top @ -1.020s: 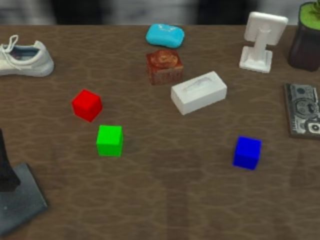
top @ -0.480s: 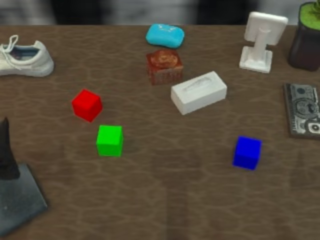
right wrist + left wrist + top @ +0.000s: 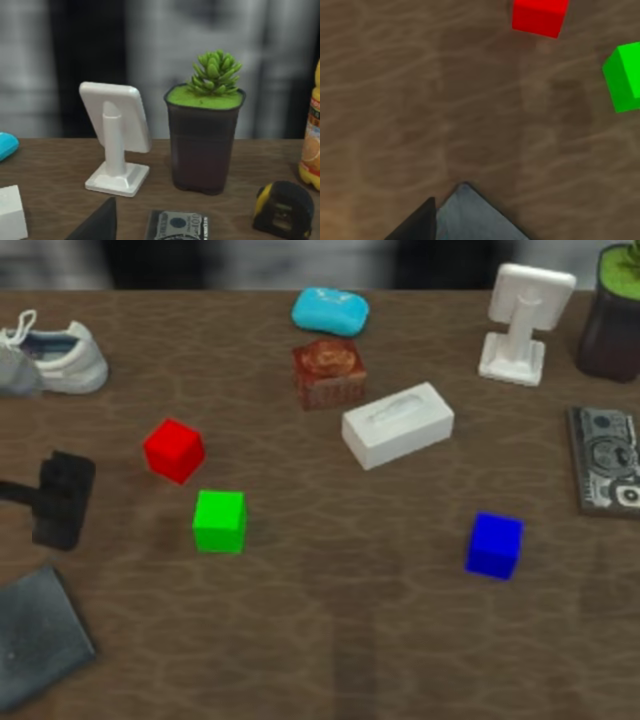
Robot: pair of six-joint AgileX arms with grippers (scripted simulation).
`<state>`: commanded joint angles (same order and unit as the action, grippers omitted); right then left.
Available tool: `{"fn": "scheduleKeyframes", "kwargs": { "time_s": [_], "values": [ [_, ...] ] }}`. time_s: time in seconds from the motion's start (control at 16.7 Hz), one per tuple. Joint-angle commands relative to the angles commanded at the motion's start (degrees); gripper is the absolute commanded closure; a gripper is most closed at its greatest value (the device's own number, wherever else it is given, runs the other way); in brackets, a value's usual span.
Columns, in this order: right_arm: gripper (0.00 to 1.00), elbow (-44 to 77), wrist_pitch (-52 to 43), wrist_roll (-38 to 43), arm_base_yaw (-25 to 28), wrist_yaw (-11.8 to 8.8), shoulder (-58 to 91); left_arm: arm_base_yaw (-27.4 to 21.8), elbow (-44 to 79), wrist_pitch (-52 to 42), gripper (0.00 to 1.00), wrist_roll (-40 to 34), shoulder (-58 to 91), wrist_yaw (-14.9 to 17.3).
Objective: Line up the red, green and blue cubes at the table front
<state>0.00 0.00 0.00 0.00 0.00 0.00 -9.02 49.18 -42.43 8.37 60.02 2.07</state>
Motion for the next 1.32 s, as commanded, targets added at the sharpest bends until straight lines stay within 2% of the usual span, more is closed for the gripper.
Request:
{"fn": "scheduleKeyframes", "kwargs": {
  "time_s": [0.3,0.54,0.9,1.08,1.32],
  "values": [
    [0.0,0.0,0.0,0.0,0.0,0.0,0.0,-2.81,23.72,-19.37,0.0,4.07,33.71,-0.74],
    [0.0,0.0,0.0,0.0,0.0,0.0,0.0,-4.12,44.11,-29.28,0.0,6.67,55.51,-1.32],
    [0.0,0.0,0.0,0.0,0.0,0.0,0.0,-4.62,69.06,-33.06,0.0,9.04,74.97,-1.72],
    [0.0,0.0,0.0,0.0,0.0,0.0,0.0,-4.54,74.31,-32.6,0.0,9.46,78.74,-1.75],
    [0.0,0.0,0.0,0.0,0.0,0.0,0.0,-4.52,74.91,-32.48,0.0,9.51,79.16,-1.76]
  ]
}}
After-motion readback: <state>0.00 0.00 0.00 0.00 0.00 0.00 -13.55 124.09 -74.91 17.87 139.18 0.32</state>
